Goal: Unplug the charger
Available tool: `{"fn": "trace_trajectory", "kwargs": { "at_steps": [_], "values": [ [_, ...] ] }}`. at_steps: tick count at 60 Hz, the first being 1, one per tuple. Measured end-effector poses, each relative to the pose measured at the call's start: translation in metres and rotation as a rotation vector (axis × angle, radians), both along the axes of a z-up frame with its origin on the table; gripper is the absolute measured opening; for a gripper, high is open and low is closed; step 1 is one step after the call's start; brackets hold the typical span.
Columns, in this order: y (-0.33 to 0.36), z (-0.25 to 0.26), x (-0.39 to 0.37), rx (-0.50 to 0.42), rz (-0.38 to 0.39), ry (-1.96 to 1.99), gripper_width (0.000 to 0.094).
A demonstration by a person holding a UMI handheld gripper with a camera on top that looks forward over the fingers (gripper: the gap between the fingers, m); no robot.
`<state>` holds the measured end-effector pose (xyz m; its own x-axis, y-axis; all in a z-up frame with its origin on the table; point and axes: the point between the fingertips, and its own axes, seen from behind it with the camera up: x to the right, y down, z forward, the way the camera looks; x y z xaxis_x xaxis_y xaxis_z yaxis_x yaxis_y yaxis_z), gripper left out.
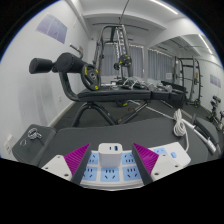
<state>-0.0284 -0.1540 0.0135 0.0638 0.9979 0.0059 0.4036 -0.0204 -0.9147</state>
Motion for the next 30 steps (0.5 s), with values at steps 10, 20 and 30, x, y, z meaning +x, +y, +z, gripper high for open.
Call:
{"fn": "trace_trajectory", "kwargs": {
  "at_steps": [10, 20, 30],
  "values": [
    [-0.005, 0.004, -0.012, -0.015, 0.022, 0.028, 0.0243],
    [-0.003, 0.004, -0.011, -0.004, 0.014, 0.024, 0.0165],
    [0.038, 0.191, -0.001, -0.065, 0.0, 0.345, 0.0163]
  ]
}}
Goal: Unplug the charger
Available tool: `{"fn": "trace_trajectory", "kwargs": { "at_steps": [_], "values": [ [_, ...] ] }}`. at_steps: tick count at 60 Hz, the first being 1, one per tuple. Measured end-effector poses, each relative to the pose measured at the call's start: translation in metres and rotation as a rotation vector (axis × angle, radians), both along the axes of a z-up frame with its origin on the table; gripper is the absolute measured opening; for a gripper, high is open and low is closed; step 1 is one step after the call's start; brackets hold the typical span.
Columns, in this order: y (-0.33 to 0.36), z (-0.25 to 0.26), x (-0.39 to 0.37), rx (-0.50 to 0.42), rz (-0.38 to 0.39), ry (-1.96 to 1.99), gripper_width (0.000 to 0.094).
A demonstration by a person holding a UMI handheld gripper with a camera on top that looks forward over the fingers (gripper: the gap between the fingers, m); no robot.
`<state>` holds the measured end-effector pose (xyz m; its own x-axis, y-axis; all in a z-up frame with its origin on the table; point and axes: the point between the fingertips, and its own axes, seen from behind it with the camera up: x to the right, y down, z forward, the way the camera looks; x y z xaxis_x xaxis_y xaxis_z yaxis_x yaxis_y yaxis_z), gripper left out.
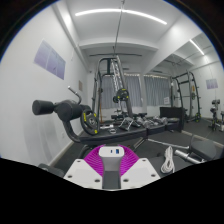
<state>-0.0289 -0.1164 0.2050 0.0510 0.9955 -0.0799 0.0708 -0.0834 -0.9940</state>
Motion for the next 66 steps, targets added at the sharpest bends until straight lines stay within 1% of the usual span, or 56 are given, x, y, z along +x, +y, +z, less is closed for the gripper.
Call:
{"fn": "trace_trajectory", "kwargs": {
  "at_steps": [2, 3, 5, 10, 16, 22, 26, 29, 34, 38, 41, 42, 43, 46, 48, 49, 50, 53, 55, 59, 66],
  "values": [
    [0.011, 0.018, 0.003, -0.043, 0.012, -0.016, 0.0163],
    [0.017, 0.019, 0.007, -0.047, 0.013, -0.017, 0.0163],
    [0.039, 0.029, 0.009, -0.043, 0.007, -0.042, 0.0163],
    [0.09, 0.02, 0.01, -0.007, -0.032, -0.106, 0.0162],
    [0.168, -0.021, 0.023, 0.065, -0.114, -0.232, 0.0163],
    [0.237, -0.084, 0.044, 0.097, -0.179, -0.366, 0.0167],
    [0.268, -0.122, 0.053, 0.111, -0.211, -0.443, 0.018],
    [0.284, -0.153, 0.057, 0.115, -0.215, -0.502, 0.0194],
    [0.295, -0.186, 0.059, 0.107, -0.211, -0.573, 0.0218],
    [0.297, -0.201, 0.058, 0.112, -0.2, -0.607, 0.0287],
    [0.292, -0.211, 0.056, 0.102, -0.177, -0.639, 0.0339],
    [0.289, -0.214, 0.057, 0.096, -0.167, -0.652, 0.037],
    [0.286, -0.214, 0.056, 0.089, -0.159, -0.662, 0.0447],
    [0.287, -0.211, 0.061, 0.091, -0.167, -0.665, 0.0733],
    [0.285, -0.201, 0.063, 0.111, -0.165, -0.649, 0.0876],
    [0.285, -0.195, 0.065, 0.122, -0.169, -0.637, 0.0843],
    [0.286, -0.188, 0.068, 0.134, -0.176, -0.625, 0.0832],
    [0.281, -0.163, 0.08, 0.163, -0.182, -0.608, 0.0861],
    [0.274, -0.147, 0.093, 0.169, -0.18, -0.595, 0.0861],
    [0.255, -0.11, 0.127, 0.145, -0.181, -0.559, 0.0854],
    [0.209, -0.05, 0.205, 0.077, -0.157, -0.518, 0.0856]
  ]
}}
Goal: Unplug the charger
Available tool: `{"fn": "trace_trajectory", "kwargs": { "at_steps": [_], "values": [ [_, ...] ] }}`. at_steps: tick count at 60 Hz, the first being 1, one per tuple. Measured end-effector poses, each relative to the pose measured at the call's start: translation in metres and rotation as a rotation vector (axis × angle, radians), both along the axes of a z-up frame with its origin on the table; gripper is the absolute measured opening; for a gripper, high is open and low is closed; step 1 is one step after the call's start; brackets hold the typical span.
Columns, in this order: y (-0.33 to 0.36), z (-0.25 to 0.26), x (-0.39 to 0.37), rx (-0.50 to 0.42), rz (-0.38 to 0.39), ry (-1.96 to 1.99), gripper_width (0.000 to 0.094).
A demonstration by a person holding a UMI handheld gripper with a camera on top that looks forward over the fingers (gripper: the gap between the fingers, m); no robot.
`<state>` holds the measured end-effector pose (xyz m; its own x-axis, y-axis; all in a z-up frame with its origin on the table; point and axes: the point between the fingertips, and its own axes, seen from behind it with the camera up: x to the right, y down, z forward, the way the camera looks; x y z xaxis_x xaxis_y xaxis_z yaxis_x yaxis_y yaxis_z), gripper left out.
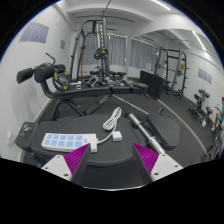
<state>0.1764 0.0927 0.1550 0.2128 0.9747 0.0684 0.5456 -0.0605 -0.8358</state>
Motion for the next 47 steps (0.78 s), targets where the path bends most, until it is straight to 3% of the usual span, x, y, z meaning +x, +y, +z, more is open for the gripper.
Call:
{"fn": "trace_trajectory", "kwargs": {
  "at_steps": [17, 47],
  "values": [
    [-0.1, 0.056, 0.167, -0.063, 0.055, 0.029, 0.0853],
    [-0.147, 0.085, 0.204, 0.007, 0.131, 0.081, 0.0855]
  ]
}}
